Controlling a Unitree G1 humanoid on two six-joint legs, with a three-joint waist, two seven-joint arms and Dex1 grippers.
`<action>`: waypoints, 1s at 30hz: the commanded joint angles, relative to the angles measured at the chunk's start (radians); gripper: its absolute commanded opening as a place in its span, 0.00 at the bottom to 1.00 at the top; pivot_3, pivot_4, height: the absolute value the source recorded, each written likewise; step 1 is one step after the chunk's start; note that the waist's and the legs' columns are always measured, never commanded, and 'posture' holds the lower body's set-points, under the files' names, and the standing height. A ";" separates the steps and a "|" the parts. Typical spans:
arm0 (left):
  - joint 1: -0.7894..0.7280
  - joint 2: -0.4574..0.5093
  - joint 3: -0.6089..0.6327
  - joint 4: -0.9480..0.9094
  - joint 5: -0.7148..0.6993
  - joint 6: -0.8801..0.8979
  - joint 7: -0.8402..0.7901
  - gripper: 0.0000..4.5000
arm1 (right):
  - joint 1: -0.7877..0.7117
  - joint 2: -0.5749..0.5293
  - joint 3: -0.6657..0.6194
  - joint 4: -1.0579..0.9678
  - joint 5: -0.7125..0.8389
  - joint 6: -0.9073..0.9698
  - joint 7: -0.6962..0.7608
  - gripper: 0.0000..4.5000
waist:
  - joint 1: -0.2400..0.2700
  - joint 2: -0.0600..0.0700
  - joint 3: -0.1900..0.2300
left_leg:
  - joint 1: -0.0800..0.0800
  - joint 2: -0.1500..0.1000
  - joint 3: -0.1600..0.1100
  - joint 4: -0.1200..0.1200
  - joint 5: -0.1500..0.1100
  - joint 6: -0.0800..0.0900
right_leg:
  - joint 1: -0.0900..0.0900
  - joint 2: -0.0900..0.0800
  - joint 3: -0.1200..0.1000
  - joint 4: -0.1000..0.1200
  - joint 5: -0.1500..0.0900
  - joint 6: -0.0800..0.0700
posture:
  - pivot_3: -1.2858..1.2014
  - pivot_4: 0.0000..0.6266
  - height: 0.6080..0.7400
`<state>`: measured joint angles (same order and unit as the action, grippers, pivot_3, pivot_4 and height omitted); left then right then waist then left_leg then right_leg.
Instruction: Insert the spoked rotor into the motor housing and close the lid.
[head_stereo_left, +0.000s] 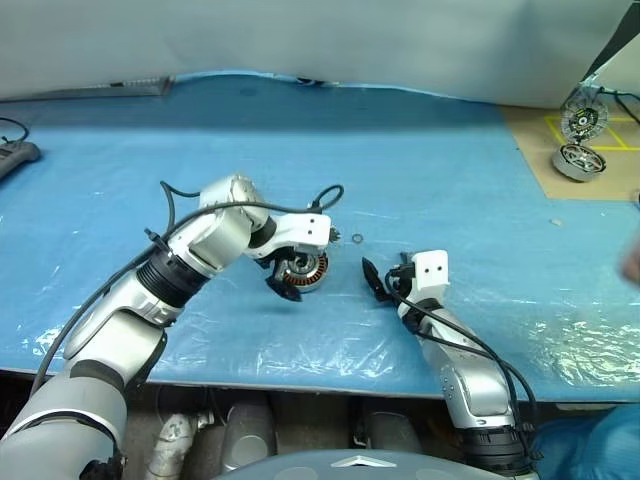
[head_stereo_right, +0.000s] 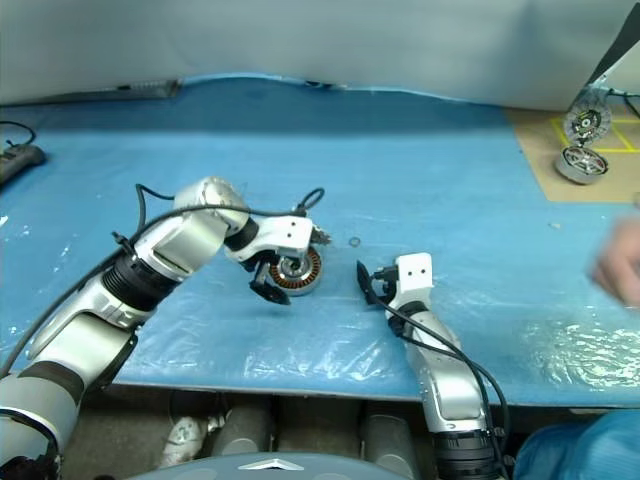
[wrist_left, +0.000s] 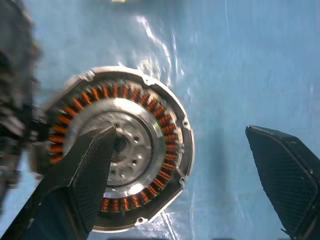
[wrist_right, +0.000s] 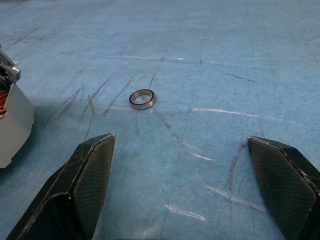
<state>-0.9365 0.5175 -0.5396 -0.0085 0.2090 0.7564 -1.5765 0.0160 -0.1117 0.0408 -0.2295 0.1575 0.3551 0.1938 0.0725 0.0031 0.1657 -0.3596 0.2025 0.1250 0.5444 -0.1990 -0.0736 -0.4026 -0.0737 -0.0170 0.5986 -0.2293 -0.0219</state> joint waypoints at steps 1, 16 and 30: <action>-0.023 0.003 0.131 -0.057 -0.105 0.053 0.045 0.99 | 0.015 -0.009 -0.015 -0.040 0.010 -0.018 0.010 1.00 | -0.004 0.000 0.000 | -0.001 0.000 0.000 0.000 0.000 0.000 | 0.000 0.000 0.000 0.000 0.000 0.000 | 0.52 0.24 1.00; 0.619 -0.004 0.628 -0.319 -0.466 -0.152 0.372 0.99 | 0.045 -0.064 -0.048 -0.075 0.026 0.010 0.060 1.00 | -0.022 0.001 0.000 | -0.005 0.002 -0.001 0.002 0.000 0.000 | 0.000 0.000 -0.004 0.000 -0.001 -0.002 | 0.52 0.24 1.00; 0.755 0.045 0.593 -0.221 -0.477 -0.331 0.516 0.99 | 0.028 -0.076 -0.038 -0.074 0.029 0.018 0.091 1.00 | -0.027 0.001 0.000 | -0.002 0.003 0.000 0.006 0.002 0.003 | 0.000 0.000 -0.004 0.001 -0.003 -0.005 | 0.52 0.24 1.00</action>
<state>-0.1838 0.5510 0.0603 -0.2219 -0.2490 0.4405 -1.0671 0.0525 -0.1872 0.0042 -0.2701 0.1762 0.3792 0.2814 0.0454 0.0038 0.1660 -0.3619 0.2057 0.1246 0.5507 -0.1973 -0.0707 -0.4024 -0.0738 -0.0207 0.6002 -0.2320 -0.0265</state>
